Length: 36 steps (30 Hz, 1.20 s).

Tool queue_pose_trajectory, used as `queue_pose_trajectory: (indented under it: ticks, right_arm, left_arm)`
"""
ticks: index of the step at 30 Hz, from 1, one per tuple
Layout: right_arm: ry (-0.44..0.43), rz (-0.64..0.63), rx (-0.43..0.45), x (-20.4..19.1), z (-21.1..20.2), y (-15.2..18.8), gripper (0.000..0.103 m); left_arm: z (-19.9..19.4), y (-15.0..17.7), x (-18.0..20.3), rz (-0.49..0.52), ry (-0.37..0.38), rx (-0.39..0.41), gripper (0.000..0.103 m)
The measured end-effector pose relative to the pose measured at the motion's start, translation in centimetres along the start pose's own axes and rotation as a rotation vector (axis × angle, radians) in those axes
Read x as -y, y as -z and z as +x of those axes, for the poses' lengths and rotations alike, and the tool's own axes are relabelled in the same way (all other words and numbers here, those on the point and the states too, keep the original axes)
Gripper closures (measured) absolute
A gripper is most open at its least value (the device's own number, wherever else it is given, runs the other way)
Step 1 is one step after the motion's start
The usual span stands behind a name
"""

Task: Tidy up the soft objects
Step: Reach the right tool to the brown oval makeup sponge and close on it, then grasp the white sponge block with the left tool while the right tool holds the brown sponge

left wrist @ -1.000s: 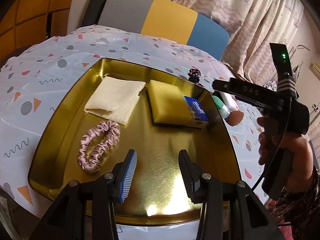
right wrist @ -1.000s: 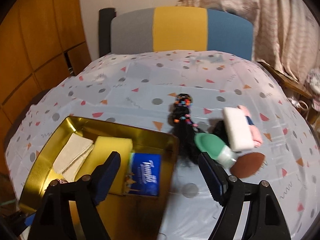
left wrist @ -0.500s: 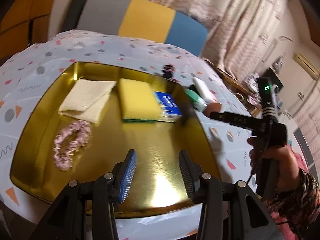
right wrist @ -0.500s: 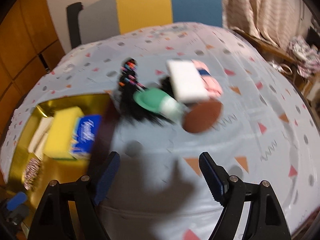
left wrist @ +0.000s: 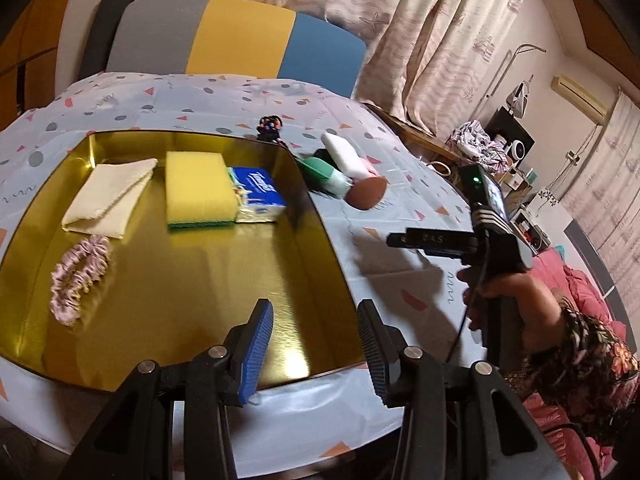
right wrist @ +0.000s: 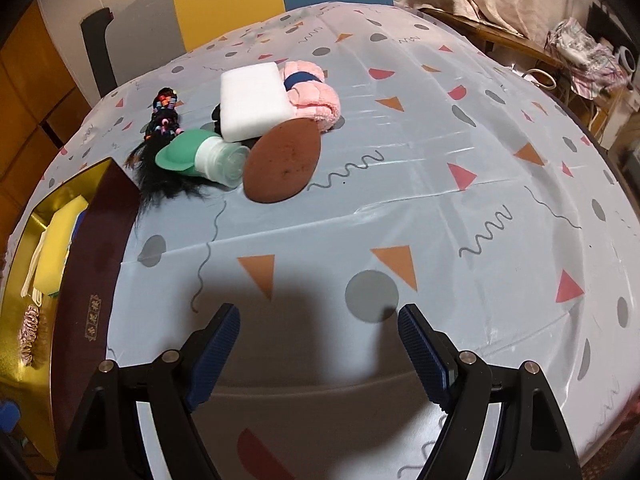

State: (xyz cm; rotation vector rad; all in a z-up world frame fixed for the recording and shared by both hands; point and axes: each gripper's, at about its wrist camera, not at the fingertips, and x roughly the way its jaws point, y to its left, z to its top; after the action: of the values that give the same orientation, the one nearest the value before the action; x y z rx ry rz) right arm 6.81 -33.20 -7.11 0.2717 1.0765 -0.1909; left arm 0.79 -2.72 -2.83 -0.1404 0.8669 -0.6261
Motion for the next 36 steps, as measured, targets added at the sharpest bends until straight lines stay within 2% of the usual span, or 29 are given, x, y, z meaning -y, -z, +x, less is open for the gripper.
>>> queue_pose_trajectory:
  ticks: [4, 11, 15, 18, 19, 21, 23, 24, 30, 36]
  right_arm:
    - [-0.027, 0.014, 0.020, 0.0, 0.5, -1.5, 0.021]
    - [-0.095, 0.099, 0.092, -0.3, 1.8, -6.4, 0.021]
    - [-0.108, 0.113, 0.095, -0.7, 3.4, -8.3, 0.021]
    - [-0.113, 0.114, 0.074, -0.7, 4.7, -9.1, 0.033]
    - [-0.120, 0.115, 0.064, -0.5, 5.0, -9.2, 0.040]
    - [-0.149, 0.125, 0.046, -0.1, 5.4, -9.2, 0.044]
    - [-0.199, 0.132, 0.039, 0.3, 5.4, -9.1, 0.057]
    - [-0.212, 0.125, 0.037, 0.3, 5.3, -9.0, 0.057]
    - [-0.178, -0.003, 0.026, 0.4, 3.3, -8.5, 0.060]
    - [-0.111, -0.063, 0.034, 3.5, 1.7, -8.3, 0.060]
  left_arm:
    - [0.1, 0.1, 0.6, -0.029, 0.010, -0.008, 0.059]
    - [0.2, -0.1, 0.8, -0.064, -0.001, -0.021, 0.059]
    - [0.1, -0.4, 0.8, -0.066, -0.018, -0.023, 0.059]
    - [0.1, -0.6, 1.0, -0.065, -0.027, -0.024, 0.059]
    - [0.2, -0.7, 1.0, -0.065, -0.028, -0.025, 0.059]
    - [0.3, -0.9, 1.3, -0.064, -0.030, -0.029, 0.059]
    - [0.7, -1.3, 1.6, -0.061, -0.029, -0.036, 0.059]
    - [0.9, -1.5, 1.8, -0.058, -0.026, -0.036, 0.059]
    - [1.9, -3.3, 4.1, -0.010, -0.014, -0.030, 0.059]
    - [3.7, -5.4, 6.5, 0.023, -0.015, -0.046, 0.059]
